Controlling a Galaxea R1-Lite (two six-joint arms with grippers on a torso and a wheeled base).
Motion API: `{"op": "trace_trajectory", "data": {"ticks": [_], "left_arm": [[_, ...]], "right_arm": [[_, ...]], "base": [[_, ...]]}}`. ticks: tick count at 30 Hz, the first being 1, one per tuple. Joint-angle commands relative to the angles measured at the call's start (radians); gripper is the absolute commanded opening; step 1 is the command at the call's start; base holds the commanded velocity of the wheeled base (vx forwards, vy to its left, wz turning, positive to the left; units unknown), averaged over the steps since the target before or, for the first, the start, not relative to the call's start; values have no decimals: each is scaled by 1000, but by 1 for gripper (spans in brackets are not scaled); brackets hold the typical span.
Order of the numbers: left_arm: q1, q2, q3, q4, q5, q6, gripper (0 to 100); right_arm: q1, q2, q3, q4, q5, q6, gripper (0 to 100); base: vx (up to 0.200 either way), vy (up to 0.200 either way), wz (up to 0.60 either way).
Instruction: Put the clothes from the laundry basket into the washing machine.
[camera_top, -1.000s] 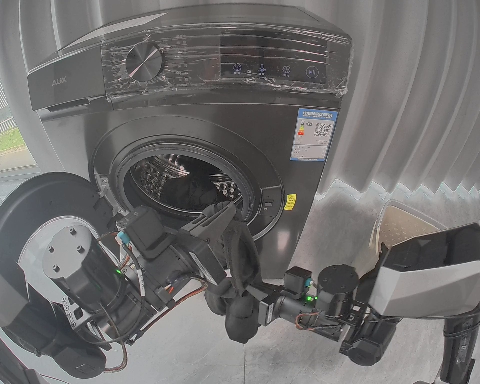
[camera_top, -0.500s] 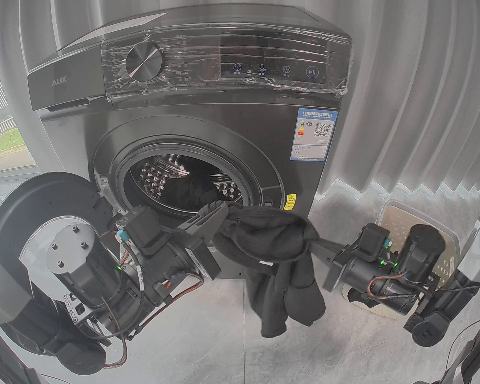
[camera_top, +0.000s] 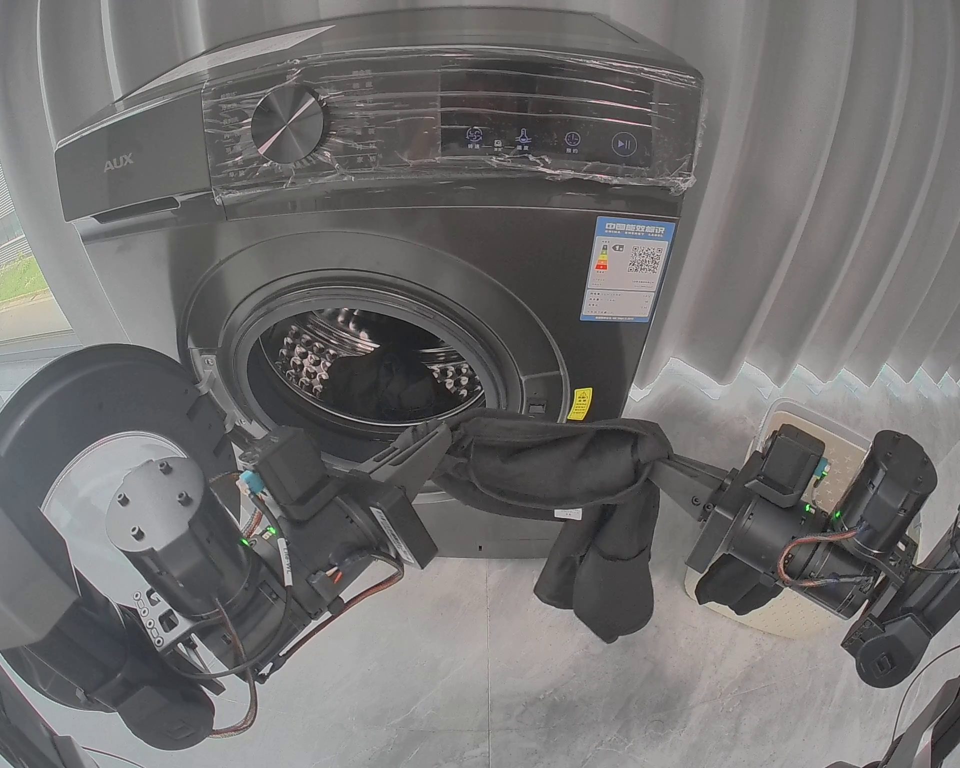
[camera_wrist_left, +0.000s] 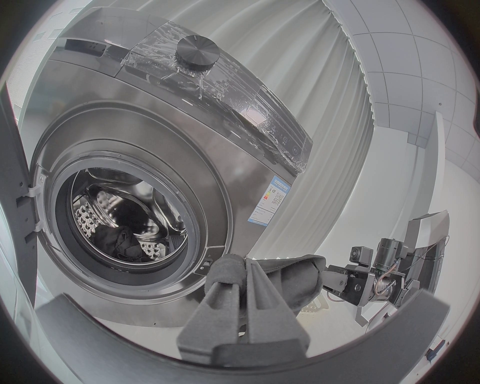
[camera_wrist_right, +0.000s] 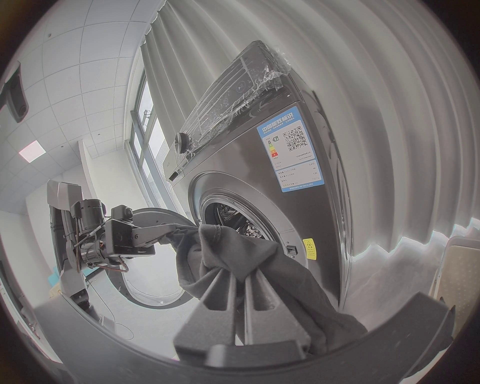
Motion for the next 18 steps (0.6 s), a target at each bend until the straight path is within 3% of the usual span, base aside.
{"op": "trace_trajectory", "data": {"ticks": [1, 5, 6, 18], "left_arm": [[1, 4, 3, -1, 0, 0, 0], [1, -5, 7, -1, -5, 0, 0], [1, -7, 11, -1, -5, 0, 100], [2, 5, 67, -1, -8, 4, 100]], "right_arm": [[4, -9, 6, -1, 1, 0, 0], [5, -10, 1, -1, 1, 0, 0], [4, -9, 0, -1, 1, 0, 0], [2, -59, -74, -1, 3, 8, 0]], "base": [[0, 0, 0], [0, 0, 0], [0, 0, 0], [0, 0, 0]]}}
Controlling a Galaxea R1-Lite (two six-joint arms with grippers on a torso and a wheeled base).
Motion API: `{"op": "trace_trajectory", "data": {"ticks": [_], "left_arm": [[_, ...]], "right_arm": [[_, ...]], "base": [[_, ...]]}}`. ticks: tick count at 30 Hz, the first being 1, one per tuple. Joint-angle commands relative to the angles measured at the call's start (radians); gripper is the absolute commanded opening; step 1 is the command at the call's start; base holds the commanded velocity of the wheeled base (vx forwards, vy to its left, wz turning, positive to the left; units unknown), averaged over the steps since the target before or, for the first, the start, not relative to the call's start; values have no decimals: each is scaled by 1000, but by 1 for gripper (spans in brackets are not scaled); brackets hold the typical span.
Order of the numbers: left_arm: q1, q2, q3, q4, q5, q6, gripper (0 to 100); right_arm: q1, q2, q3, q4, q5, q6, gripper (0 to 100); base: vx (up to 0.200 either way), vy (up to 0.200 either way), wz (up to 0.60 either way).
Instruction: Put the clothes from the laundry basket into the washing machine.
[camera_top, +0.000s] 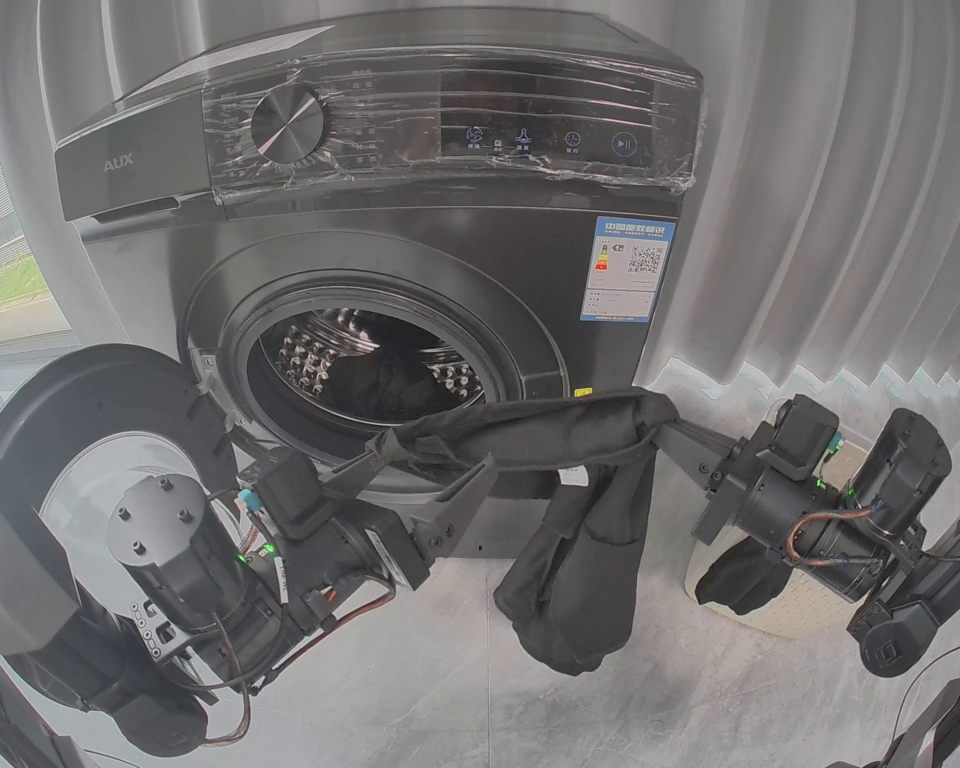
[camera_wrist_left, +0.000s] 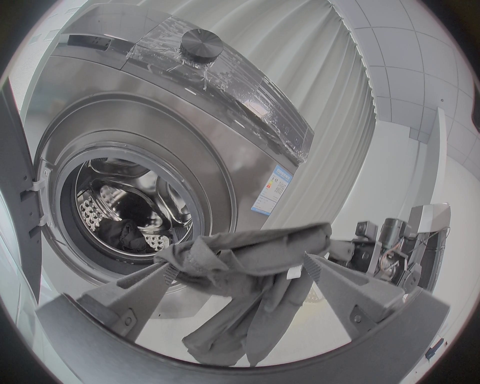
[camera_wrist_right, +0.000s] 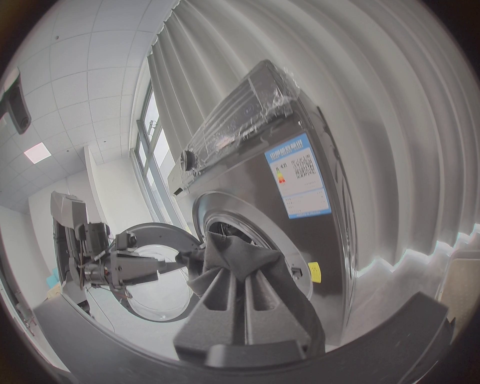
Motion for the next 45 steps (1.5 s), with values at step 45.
{"op": "trace_trajectory", "data": {"ticks": [45], "left_arm": [[-66, 91, 153, -5, -69, 74, 100]], "right_arm": [[31, -66, -101, 6, -13, 5, 0]], "base": [[0, 0, 0]]}}
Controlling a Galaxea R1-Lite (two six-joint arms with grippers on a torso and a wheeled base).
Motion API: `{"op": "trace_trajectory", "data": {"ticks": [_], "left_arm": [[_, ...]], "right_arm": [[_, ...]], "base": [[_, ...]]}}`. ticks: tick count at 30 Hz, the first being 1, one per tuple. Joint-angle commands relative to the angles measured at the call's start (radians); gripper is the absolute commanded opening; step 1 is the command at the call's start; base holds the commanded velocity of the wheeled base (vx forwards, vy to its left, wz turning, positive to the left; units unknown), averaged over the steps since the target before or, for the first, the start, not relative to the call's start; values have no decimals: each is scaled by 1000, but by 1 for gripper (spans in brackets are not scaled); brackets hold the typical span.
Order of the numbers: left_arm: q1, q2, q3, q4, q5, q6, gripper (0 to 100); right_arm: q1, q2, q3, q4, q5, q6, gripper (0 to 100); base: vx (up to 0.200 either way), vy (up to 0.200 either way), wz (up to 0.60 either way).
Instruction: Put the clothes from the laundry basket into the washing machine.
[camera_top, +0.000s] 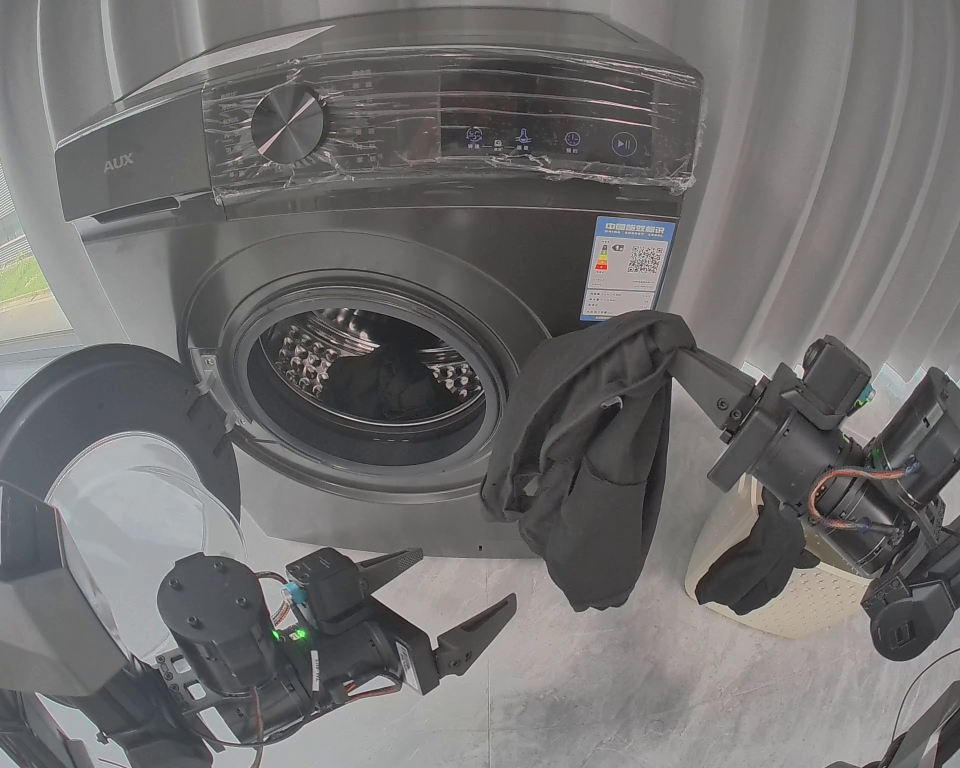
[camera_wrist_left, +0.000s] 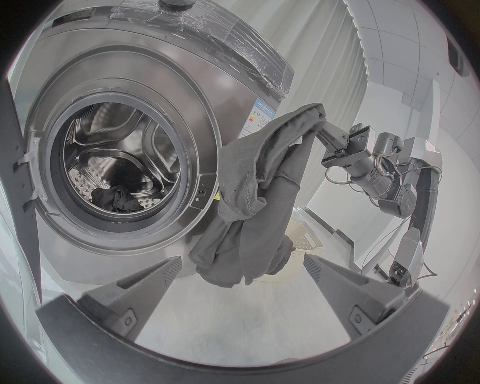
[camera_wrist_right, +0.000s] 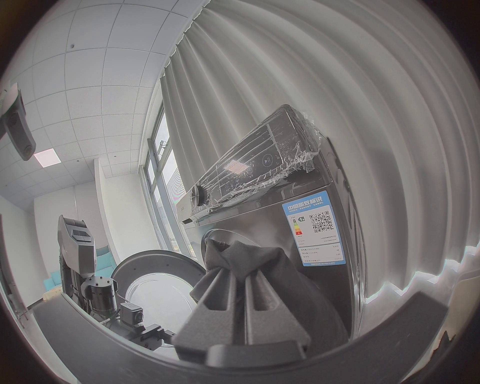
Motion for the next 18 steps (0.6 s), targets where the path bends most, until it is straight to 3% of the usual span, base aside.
{"op": "trace_trajectory", "data": {"ticks": [1, 8, 18], "left_arm": [[-6, 9, -3, 0, 1, -1, 100], [-20, 93, -57, 0, 1, -1, 100], [-2, 107, -126, -5, 10, 7, 100]], "right_arm": [[7, 0, 0, 1, 0, 0, 0], [52, -2, -2, 1, -36, -2, 0], [40, -3, 15, 1, -33, -2, 0]], "base": [[0, 0, 0], [0, 0, 0], [0, 0, 0]]}}
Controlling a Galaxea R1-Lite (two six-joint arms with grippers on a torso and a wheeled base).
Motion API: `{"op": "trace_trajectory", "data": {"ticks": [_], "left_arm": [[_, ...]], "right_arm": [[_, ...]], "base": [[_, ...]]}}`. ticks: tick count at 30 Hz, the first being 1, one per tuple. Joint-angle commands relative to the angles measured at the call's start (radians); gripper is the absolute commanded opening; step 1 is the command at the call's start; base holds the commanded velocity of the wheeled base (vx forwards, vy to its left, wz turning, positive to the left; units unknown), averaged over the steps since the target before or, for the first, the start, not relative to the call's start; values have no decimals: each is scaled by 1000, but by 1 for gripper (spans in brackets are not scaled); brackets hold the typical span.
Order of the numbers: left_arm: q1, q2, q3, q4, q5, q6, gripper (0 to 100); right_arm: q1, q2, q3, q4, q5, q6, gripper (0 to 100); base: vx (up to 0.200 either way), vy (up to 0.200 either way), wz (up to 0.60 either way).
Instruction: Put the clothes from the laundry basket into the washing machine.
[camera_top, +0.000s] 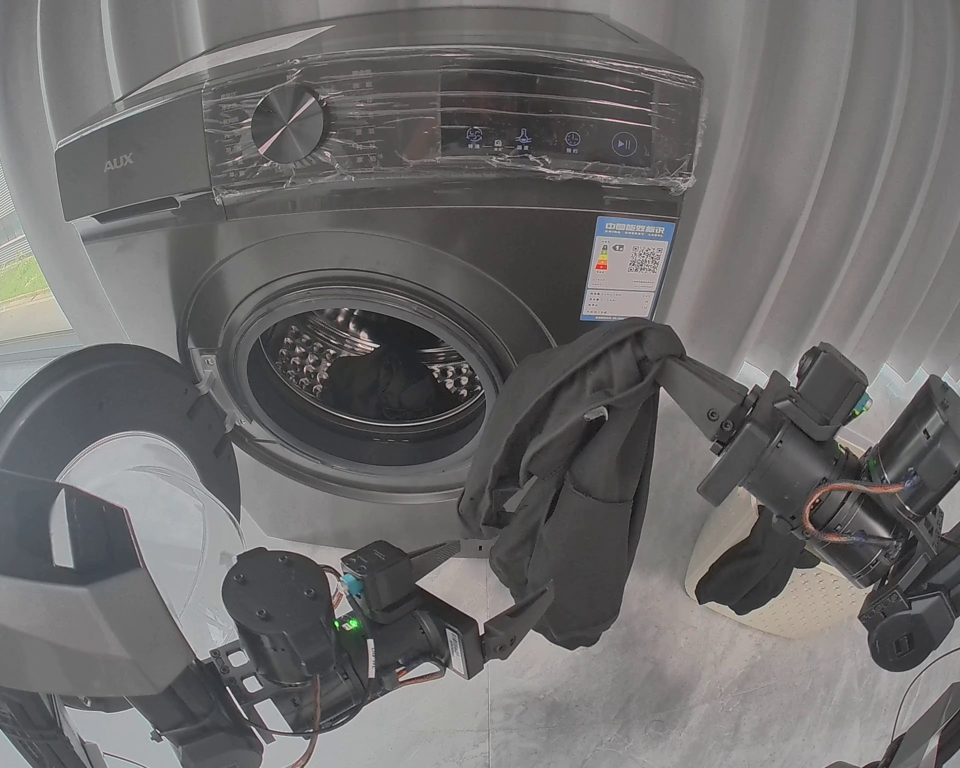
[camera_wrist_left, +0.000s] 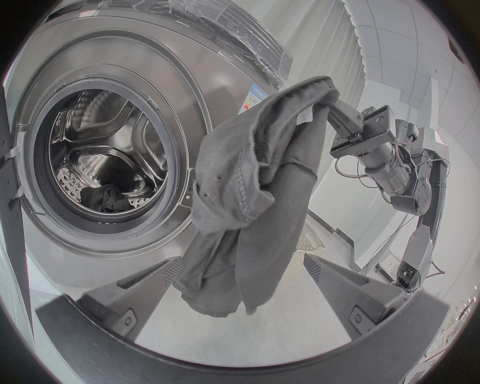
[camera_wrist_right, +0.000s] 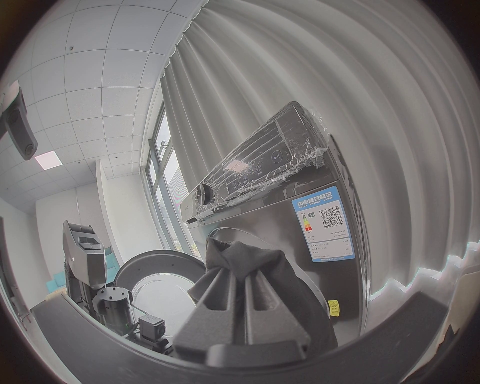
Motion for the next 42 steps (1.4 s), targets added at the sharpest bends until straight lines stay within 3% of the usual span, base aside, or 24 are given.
{"op": "trace_trajectory", "data": {"ticks": [1, 7, 12, 16, 21, 30, 42], "left_arm": [[34, -42, 2, -1, -2, 0, 100], [43, -97, 19, 0, -5, 3, 100], [22, -30, 31, -1, -8, 15, 100], [-6, 65, -29, -1, -9, 17, 100], [-27, 159, -122, -3, -9, 17, 100], [7, 275, -291, -1, -9, 12, 100], [40, 357, -434, -5, 35, 32, 100]], "right_arm": [[-14, 1, 11, -1, 3, 0, 0], [-31, 6, 11, -2, 1, 0, 0], [-20, 3, -16, 2, -9, 1, 0], [-8, 4, -26, 6, -49, 7, 0], [12, 4, -35, 7, -66, 32, 0], [29, 6, -33, 7, -66, 32, 0], [32, 4, -27, 7, -68, 32, 0]], "base": [[0, 0, 0], [0, 0, 0], [0, 0, 0], [0, 0, 0], [0, 0, 0], [0, 0, 0], [0, 0, 0]]}}
